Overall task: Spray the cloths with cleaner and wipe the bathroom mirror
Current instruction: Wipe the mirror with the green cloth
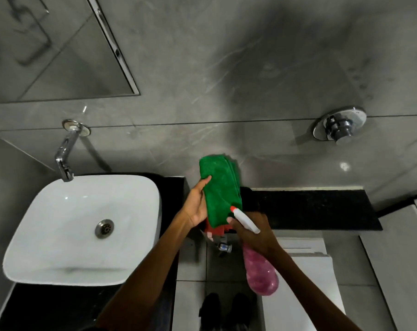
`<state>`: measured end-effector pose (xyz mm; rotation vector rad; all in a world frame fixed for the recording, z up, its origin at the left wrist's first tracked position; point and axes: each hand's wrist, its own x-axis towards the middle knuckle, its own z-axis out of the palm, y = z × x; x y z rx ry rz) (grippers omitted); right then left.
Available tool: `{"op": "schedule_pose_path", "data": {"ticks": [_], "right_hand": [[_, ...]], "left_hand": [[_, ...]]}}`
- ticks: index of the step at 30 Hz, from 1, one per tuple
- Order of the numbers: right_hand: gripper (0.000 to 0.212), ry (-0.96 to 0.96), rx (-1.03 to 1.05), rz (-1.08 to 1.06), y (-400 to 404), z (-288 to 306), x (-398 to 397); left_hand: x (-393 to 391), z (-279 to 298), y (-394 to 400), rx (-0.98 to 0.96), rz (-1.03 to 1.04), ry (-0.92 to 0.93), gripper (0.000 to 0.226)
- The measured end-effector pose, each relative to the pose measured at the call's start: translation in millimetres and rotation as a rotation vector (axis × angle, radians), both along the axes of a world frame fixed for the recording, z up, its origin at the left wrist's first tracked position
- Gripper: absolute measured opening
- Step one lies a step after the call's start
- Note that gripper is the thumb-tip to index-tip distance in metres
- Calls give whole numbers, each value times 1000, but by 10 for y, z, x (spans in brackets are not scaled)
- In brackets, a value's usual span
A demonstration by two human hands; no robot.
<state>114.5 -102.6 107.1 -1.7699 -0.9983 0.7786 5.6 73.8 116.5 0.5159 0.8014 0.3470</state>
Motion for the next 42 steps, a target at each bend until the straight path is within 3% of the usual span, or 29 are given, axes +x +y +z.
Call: {"op": "schedule_pose_path", "data": {"ticks": [6, 11, 15, 20, 28, 32, 34, 36, 39, 42], "right_hand": [[22, 54, 64, -44, 21, -66, 3], [29, 33, 60, 14, 51, -218, 78], [22, 24, 15, -19, 19, -419, 301], [20, -77, -7, -188, -32, -772, 1002], [60, 87, -85, -434, 247, -1074, 1531], [64, 121, -190, -406, 250, -919, 1469], [55, 111, -188, -578, 122, -869, 1263], [50, -41, -194, -677, -30, -769, 855], [46, 32, -20, -365, 63, -365, 251], [72, 619, 65, 89, 633, 460, -99]], "left_hand": [[15, 2, 94, 14, 9, 8, 39], [72, -46, 52, 17, 9, 67, 50], [113, -88, 20, 16, 14, 93, 51], [190, -233, 26, -10, 32, 95, 40], [110, -402, 1, -29, 31, 109, 37], [-10, -255, -42, -37, 58, 99, 38], [-74, -136, -50, -43, 67, 87, 48], [-197, 12, -45, -48, 59, 76, 56], [-396, 316, -21, -49, 59, 17, 55], [-672, 798, 66, 2, 60, -76, 51]]}}
